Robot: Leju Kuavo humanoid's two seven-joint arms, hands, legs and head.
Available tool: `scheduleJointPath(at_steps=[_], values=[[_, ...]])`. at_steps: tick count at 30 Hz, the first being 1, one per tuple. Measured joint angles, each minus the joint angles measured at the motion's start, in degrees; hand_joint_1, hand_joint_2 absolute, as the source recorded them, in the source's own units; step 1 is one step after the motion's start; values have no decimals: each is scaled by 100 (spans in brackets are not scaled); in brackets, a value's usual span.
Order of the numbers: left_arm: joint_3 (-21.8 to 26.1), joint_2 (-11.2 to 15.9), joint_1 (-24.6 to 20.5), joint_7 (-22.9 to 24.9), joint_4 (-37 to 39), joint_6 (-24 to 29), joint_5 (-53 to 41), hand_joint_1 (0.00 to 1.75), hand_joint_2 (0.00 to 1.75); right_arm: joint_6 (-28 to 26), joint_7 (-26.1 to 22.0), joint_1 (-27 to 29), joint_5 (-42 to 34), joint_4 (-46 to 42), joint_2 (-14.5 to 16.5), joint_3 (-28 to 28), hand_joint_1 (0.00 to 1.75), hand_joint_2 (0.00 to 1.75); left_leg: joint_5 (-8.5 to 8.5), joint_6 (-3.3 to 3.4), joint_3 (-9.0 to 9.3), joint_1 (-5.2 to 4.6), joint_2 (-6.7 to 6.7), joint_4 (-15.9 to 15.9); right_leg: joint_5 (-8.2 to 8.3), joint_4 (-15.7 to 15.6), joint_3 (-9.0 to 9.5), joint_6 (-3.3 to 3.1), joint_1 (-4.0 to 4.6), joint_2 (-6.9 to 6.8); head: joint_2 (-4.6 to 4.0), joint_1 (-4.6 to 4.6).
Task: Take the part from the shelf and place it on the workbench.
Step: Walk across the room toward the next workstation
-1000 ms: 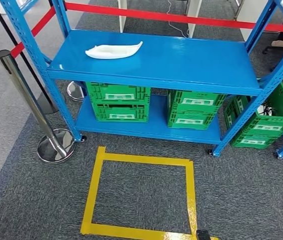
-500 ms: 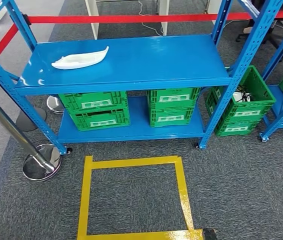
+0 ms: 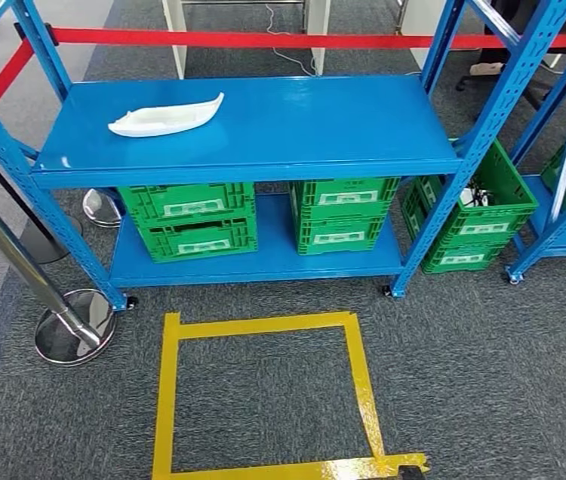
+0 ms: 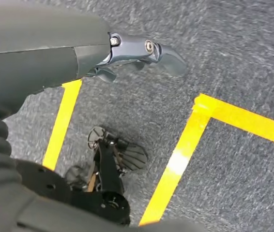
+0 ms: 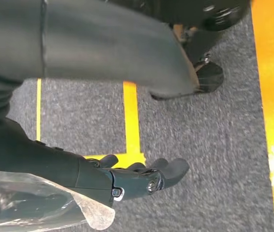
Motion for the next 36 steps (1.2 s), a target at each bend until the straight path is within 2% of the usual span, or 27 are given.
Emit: scheduleJointPath(at_steps=[1, 2, 3, 5, 6, 7, 9, 11, 13, 15, 16, 17, 18, 20, 21, 22, 23, 25, 27, 28, 30, 31, 32, 33, 34, 35, 36], values=[[-116, 36, 7, 33, -3, -14, 82, 0, 175, 16, 16, 41, -98, 1, -10, 74, 0, 175, 0, 3, -1, -6, 14, 0, -70, 250, -109, 7, 0, -5, 0, -1], [-230, 73, 9, 67, -10, -30, 165, 0, 175, 32, 32, 88, -199, 2, -19, 150, 0, 175, 0, 4, 0, -10, 22, 1, -33, 306, -125, 8, 0, -9, 0, 1], [-344, 107, 10, 99, -22, -50, 247, 0, 131, 48, 48, 137, -300, 4, -28, 230, 0, 175, 0, 3, 4, -12, 26, 2, 104, 138, -29, 5, 0, -14, 0, 1], [-581, 167, 7, 168, -62, -85, 408, 0, 44, 76, 76, 215, -499, 9, -53, 393, 0, 87, -1, -13, 13, -19, 28, 12, 448, -605, 358, -17, 2, -52, 0, 3], [-706, 197, 7, 203, -85, -102, 493, 0, 0, 88, 88, 242, -604, 11, -65, 485, 0, 44, -5, -32, 9, -32, 29, 26, 549, -934, 525, -34, 6, -71, 0, 0], [-838, 228, 8, 244, -106, -117, 581, 0, 0, 103, 99, 265, -712, 12, -77, 584, 0, 0, -4, -60, 2, -45, 33, 35, 592, -1143, 631, -53, 10, -85, 0, -2], [-1091, 290, 21, 319, -140, -151, 753, 0, 0, 134, 126, 317, -928, 13, -105, 790, 0, 0, 13, -123, -8, -60, 42, 38, 600, -1240, 680, -100, 23, -82, 0, -4], [-1346, 356, 56, 395, -162, -185, 923, 0, 0, 162, 155, 371, -1138, 10, -142, 985, 0, 87, -27, -185, -26, -48, 35, 80, 638, -1257, 688, -165, 8, -84, 0, -6], [-1600, 418, 120, 472, -170, -216, 1095, 0, 0, 189, 183, 392, -1346, -3, -176, 1188, 0, 175, -297, -254, -176, -27, 16, 465, 667, -1275, 688, -223, -14, -87, 0, -22], [-1844, 463, 211, 550, -170, -253, 1263, 0, 0, 220, 204, 392, -1549, -38, -210, 1396, 0, 175, -672, -308, -470, -7, 6, 1191, 668, -1274, 680, -242, -12, -85, 0, -32], [-1967, 483, 265, 589, -168, -272, 1348, 0, 0, 234, 216, 388, -1652, -68, -226, 1499, 0, 175, -774, -321, -588, 1, 5, 1480, 667, -1274, 678, -245, -11, -83, 0, -31], [-2089, 500, 325, 627, -166, -289, 1432, 0, 0, 250, 229, 382, -1753, -109, -244, 1600, 0, 175, -766, -324, -626, 5, 4, 1586, 667, -1273, 678, -245, -10, -79, 0, -32], [-2208, 520, 388, 667, -161, -305, 1515, 0, 0, 263, 242, 369, -1853, -156, -260, 1700, 0, 175, -653, -318, -567, 8, 3, 1481, 666, -1273, 683, -245, -10, -73, 0, -32], [-2445, 565, 513, 737, -147, -334, 1677, 0, 0, 290, 267, 329, -2052, -265, -290, 1899, 0, 175, -267, -279, -222, 10, -7, 772, 663, -1273, 698, -238, -10, -55, 0, -32], [-2564, 589, 564, 772, -140, -352, 1754, 0, 0, 301, 279, 305, -2148, -315, -302, 1996, 0, 175, -136, -255, -47, 3, -15, 406, 658, -1267, 698, -223, -1, -49, 0, -31], [-2688, 610, 607, 805, -135, -372, 1834, 0, 0, 315, 293, 283, -2250, -363, -317, 2099, 0, 175, -68, -232, 68, -5, -22, 151, 658, -1265, 691, -201, 7, -47, 0, -28], [-2812, 632, 645, 842, -131, -388, 1915, 0, 0, 331, 306, 269, -2350, -402, -333, 2201, 0, 175, -65, -210, 113, -17, -28, 31, 660, -1264, 679, -172, 12, -50, 0, -25], [-3077, 676, 718, 918, -128, -420, 2091, 0, 0, 365, 337, 267, -2563, -462, -373, 2421, 0, 175, -60, -154, 108, -27, -24, -11, 669, -1280, 663, -104, 11, -54, 0, -21], [-3342, 726, 767, 994, -130, -453, 2266, 0, 0, 394, 367, 303, -2777, -494, -415, 2641, 0, 175, -23, -73, 115, -9, -7, -67, 564, -1168, 594, -43, 5, -56, 0, -10], [-3467, 752, 774, 1027, -134, -472, 2350, 0, 0, 409, 384, 330, -2880, -502, -436, 2748, 0, 175, -6, -38, 115, 3, 2, -92, 426, -958, 489, -22, 3, -57, 0, 2], [-3720, 814, 768, 1098, -163, -505, 2517, 0, 0, 443, 414, 416, -3085, -502, -464, 2957, 0, 175, 0, -3, 103, 0, 17, -97, 67, -245, 154, -2, -1, -58, 0, 22], [-3841, 837, 762, 1133, -191, -520, 2596, 0, 0, 459, 429, 477, -3184, -496, -475, 3056, 0, 175, -1, 1, 101, -4, 22, -96, -53, 95, -7, 6, -3, -58, 0, 25], [-3963, 862, 751, 1169, -232, -536, 2675, 0, 0, 472, 444, 547, -3282, -482, -490, 3154, 0, 175, -2, 3, 103, -8, 27, -95, -73, 282, -96, 11, -3, -59, 0, 25], [-4086, 884, 731, 1203, -285, -555, 2754, 0, 0, 484, 459, 622, -3377, -461, -506, 3249, 0, 175, -3, 2, 106, -7, 29, -91, 19, 251, -83, 14, -4, -60, 0, 27], [-4203, 903, 704, 1234, -343, -573, 2829, 0, 0, 495, 474, 694, -3471, -432, -526, 3340, 0, 175, -6, -2, 110, -4, 27, -83, 200, -1, 38, 13, -6, -65, 0, 27], [-4318, 924, 670, 1267, -407, -590, 2903, 0, 0, 508, 488, 759, -3562, -402, -548, 3431, 0, 175, -13, -13, 112, -1, 25, -71, 410, -393, 227, 9, -9, -74, 0, 29], [-4436, 947, 638, 1298, -471, -604, 2980, 0, 0, 522, 501, 813, -3655, -370, -564, 3526, 0, 175, -28, -39, 107, -12, 24, -46, 550, -784, 417, 2, -4, -82, 0, 33]])
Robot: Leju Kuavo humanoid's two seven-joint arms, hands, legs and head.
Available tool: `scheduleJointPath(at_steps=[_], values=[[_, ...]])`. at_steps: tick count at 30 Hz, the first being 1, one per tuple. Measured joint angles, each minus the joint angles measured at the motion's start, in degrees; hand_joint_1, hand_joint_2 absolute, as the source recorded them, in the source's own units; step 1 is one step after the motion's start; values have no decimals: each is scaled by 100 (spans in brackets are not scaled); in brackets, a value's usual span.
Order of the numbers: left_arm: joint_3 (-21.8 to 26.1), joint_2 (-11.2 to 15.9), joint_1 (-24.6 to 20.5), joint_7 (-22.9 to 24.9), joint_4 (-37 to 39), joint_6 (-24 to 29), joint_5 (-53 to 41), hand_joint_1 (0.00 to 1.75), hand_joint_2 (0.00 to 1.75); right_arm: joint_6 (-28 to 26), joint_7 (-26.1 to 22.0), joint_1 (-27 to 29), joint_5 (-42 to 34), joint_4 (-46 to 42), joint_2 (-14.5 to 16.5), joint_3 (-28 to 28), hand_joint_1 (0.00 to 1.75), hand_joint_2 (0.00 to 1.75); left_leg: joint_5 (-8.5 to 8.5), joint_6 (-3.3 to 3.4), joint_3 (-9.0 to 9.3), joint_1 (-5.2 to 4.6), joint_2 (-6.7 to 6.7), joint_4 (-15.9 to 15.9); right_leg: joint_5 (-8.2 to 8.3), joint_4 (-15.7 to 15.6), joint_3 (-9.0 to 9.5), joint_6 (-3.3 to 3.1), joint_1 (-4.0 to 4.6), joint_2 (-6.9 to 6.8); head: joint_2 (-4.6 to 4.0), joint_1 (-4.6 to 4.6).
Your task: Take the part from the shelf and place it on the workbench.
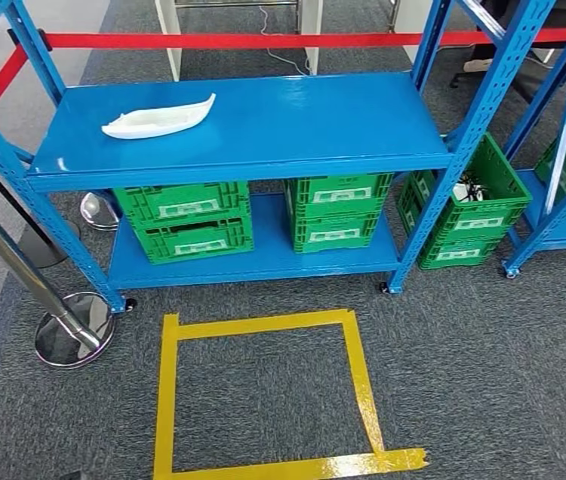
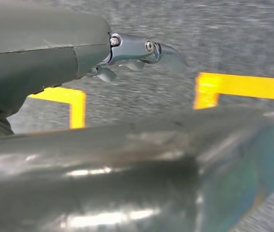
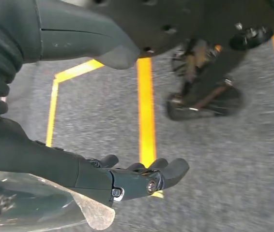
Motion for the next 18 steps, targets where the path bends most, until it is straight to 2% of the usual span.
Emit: scheduleJointPath(at_steps=[1, 2, 4, 5, 9, 10, 14, 18], values=[[-119, 28, -26, 33, -58, -10, 78, 0, 0, 15, 11, 47, -99, 27, -15, 101, 0, 175, -10, -32, -9, -11, 1, 19, 84, -280, 144, -20, 2, -2, 0, -3], [-242, 59, -44, 68, -108, -23, 157, 0, 0, 33, 22, 92, -196, 45, -28, 204, 0, 175, -14, -66, -18, -23, 5, 33, 106, -429, 222, -42, 7, 3, 0, -5], [-491, 118, -48, 142, -172, -54, 317, 0, 0, 62, 45, 171, -395, 64, -51, 411, 0, 175, 5, -125, -17, -29, 12, 15, 108, -462, 247, -105, 20, 20, 0, -15], [-615, 148, -31, 183, -186, -74, 401, 0, 0, 75, 59, 198, -496, 63, -67, 515, 0, 175, 10, -122, -6, -29, 14, -4, 120, -476, 248, -124, 21, 21, 0, -15], [-1109, 251, 116, 334, -197, -137, 735, 0, 0, 127, 104, 191, -902, 14, -132, 925, 0, 175, 26, 100, 15, -43, 14, -38, 138, -514, 258, -152, 14, 14, 0, -55], [-1234, 275, 159, 375, -197, -154, 819, 0, 0, 145, 117, 184, -1006, -4, -145, 1029, 0, 175, 28, 113, 16, -41, 13, -42, 136, -514, 259, -155, 20, 9, 0, -51], [-1726, 373, 330, 524, -197, -223, 1153, 0, 0, 202, 175, 170, -1416, -106, -206, 1445, 0, 0, 63, 83, 15, -33, 7, -65, 132, -511, 256, -174, 36, -3, 0, -52], [-2064, 425, 429, 633, -195, -276, 1395, 0, 0, 250, 216, 159, -1712, -188, -265, 1723, 0, 0, 70, -71, 14, -11, 5, -75, 126, -504, 250, -190, 53, -5, 0, -49]])
